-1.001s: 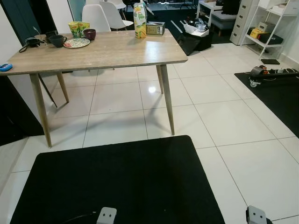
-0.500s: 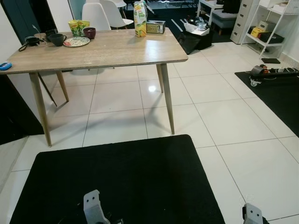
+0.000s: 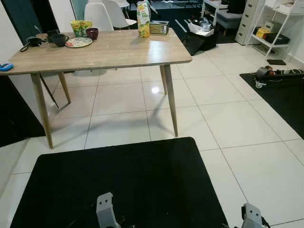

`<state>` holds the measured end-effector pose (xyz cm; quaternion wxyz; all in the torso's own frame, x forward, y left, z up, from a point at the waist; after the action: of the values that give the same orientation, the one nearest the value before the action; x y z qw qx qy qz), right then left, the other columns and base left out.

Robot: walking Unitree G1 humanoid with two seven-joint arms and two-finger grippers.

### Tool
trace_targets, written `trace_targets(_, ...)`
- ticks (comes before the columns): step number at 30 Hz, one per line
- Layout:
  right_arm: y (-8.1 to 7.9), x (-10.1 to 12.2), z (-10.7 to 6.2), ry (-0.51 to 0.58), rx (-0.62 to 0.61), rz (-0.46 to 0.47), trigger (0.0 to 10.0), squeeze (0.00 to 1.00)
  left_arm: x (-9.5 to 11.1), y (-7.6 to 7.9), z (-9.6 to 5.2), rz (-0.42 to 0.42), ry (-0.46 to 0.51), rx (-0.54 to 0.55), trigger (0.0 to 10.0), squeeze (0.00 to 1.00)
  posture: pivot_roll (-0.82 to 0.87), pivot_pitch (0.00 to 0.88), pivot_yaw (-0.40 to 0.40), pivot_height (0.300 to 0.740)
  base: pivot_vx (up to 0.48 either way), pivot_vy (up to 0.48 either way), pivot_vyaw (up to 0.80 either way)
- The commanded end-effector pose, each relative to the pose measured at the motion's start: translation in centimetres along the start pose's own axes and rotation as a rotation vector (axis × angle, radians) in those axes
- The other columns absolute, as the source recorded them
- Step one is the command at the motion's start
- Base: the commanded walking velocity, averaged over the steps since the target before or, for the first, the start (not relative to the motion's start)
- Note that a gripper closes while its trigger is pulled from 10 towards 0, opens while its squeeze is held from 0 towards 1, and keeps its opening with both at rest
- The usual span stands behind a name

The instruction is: Restocking fridge

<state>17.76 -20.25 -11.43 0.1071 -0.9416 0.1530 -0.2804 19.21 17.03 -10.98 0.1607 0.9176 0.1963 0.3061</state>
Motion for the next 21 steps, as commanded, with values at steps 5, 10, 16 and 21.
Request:
trace_targets(5, -0.3, -0.1, 0.1, -0.019, 0.01, -0.047, 10.0, 0.0, -0.6, -0.1, 0.0, 0.033, -0.027, 0.015, 10.0, 0.0, 0.01, 0.0, -0.039, 0.74, 0.0, 0.0, 0.0)
trace_targets(10, -0.7, -0.1, 0.2, -0.025, 0.029, -0.059, 10.0, 0.0, -0.2, 0.0, 0.0, 0.039, -0.026, 0.006, 10.0, 0.0, 0.02, 0.0, -0.041, 0.74, 0.0, 0.0, 0.0)
trace_targets(16, -1.1, 0.0, 0.3, -0.024, 0.05, -0.053, 10.0, 0.0, -0.1, 0.2, 0.1, 0.044, -0.027, -0.004, 10.0, 0.0, 0.02, 0.0, -0.042, 0.74, 0.0, 0.0, 0.0)
trace_targets(21, -1.3, 0.1, 0.3, -0.021, 0.057, -0.049, 10.0, 0.0, -0.1, 0.3, 0.1, 0.03, -0.022, -0.019, 10.0, 0.0, 0.02, 0.0, -0.047, 0.74, 0.0, 0.0, 0.0)
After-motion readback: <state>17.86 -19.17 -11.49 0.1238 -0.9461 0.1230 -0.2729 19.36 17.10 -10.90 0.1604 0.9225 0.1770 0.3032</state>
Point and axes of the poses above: a point about 5 cm out from each wrist's last joint towards the gripper, its own z axis pointing out of the wrist towards the gripper, its own x axis along the axis of the wrist's last joint, y = z × x, the point moved 3 cm from there along z, pointing out of the wrist towards the gripper, and after that the axes turned 7 degrees about -z, right-handed, at the moved point
